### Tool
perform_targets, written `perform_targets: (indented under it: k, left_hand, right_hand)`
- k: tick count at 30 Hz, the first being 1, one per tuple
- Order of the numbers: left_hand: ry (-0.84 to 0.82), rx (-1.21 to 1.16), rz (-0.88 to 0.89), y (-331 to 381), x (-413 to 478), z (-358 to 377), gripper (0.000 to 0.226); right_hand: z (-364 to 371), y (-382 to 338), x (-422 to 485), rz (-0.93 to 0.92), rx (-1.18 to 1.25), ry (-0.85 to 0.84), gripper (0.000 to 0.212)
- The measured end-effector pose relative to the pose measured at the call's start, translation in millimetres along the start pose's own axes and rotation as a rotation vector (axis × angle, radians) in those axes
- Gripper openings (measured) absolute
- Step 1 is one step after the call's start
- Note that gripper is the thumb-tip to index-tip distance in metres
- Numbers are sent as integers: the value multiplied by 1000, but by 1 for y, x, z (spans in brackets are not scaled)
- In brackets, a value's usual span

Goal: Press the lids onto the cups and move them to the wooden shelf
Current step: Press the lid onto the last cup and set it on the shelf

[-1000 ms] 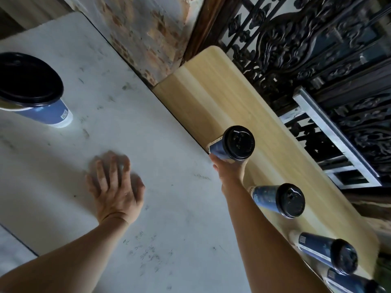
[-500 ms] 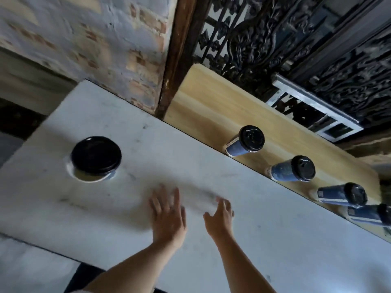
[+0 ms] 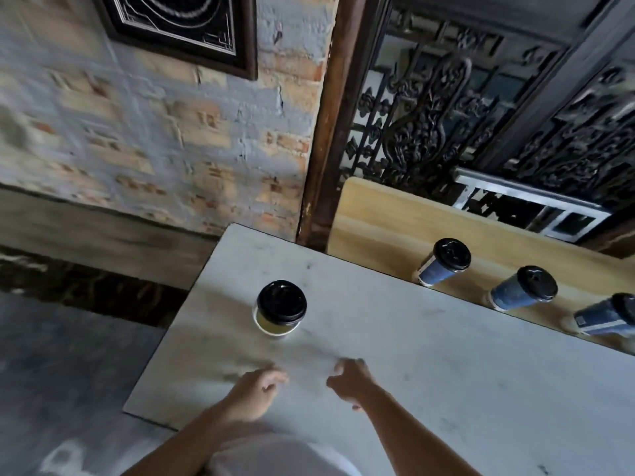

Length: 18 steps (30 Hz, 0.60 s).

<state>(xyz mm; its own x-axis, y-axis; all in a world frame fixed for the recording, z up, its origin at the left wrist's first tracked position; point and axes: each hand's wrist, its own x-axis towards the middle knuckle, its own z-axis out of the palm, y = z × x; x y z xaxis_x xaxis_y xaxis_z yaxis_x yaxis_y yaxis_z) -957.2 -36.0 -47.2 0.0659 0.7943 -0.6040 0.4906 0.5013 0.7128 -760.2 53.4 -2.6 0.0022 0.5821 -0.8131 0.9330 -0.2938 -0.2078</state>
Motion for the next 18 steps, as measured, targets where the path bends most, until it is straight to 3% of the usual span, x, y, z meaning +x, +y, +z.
perform_targets:
  k: [2,4,7,9,14,18]
  left_hand:
    - [13,-339,-227,1,-6,-28,16]
    - [37,-634,-399,1,-10,-56,21]
    - [190,-889,-402,14,-12,-89,36]
    - [263,-1023,-326,37,-14,-102,40]
    - [192,-980,-215,86,-19,-97,37]
    - [174,-739,-94,88,-17,-80,23]
  right_hand:
    - [-13,-23,-7,-28,260,-115,21]
    - [-23,-48,-12,-10,561,-109,21]
    - [-33,-75,-17,-12,933,27,25]
    - [-38,-86,-21,-35,1120,12,28]
    - [-29,-109,-35,-168,1077,-204,31]
    - [-17,-102,-40,-215,1002,-146,22]
